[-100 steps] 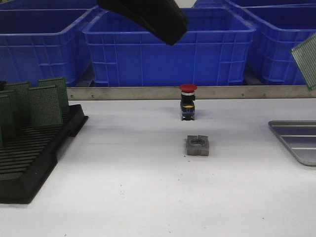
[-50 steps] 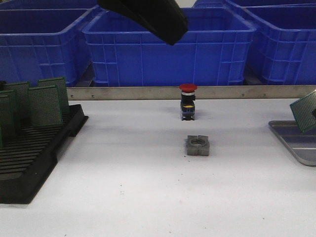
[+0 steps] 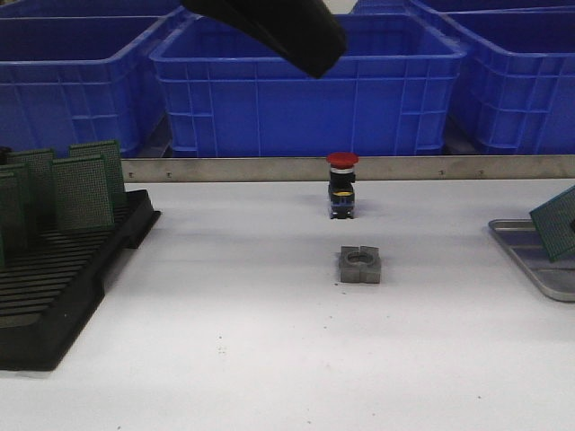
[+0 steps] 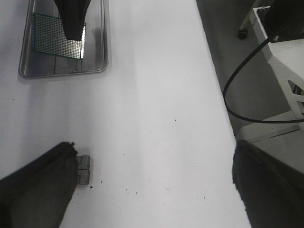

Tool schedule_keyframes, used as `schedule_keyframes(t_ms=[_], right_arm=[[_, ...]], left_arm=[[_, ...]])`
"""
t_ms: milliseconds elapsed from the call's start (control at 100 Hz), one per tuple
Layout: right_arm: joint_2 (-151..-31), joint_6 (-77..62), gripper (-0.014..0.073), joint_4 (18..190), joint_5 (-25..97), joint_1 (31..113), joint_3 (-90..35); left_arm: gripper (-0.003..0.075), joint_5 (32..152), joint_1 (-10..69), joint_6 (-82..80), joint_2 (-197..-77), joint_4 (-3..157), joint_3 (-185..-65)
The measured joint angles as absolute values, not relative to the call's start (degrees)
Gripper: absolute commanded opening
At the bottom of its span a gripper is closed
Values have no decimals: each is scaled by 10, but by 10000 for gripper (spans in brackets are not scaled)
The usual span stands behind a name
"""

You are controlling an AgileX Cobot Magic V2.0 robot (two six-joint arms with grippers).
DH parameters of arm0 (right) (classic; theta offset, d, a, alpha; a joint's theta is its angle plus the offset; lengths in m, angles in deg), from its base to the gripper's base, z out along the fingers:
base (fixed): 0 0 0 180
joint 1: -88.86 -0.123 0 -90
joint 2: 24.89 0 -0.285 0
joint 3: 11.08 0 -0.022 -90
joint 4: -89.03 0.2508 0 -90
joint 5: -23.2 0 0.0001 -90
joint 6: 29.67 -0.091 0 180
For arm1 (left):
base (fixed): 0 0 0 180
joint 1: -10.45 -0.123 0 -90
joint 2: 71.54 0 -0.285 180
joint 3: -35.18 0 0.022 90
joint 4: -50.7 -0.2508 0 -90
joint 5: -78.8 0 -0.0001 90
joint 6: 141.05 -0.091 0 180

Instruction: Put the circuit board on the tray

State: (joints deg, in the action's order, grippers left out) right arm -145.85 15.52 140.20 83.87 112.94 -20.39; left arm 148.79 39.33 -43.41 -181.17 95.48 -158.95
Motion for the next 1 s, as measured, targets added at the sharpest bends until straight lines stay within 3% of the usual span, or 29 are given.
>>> schedule_keyframes(t_ms=[270, 400, 770, 1000], right_arm=[[-1459, 139, 419, 1386, 833, 1129, -204], [-1459, 137, 510, 1385, 825, 1129, -201], [-1457, 137, 510, 1383, 822, 1129, -178], [-1455, 137, 510, 1383, 822, 1129, -176]], left_arm=[[619, 1488, 393, -434, -1812, 955, -1589], [619, 1488, 393, -434, -1812, 955, -1589], [619, 1489, 386, -434, -1812, 954, -1592], [619, 1492, 310, -434, -1807, 848, -1634]])
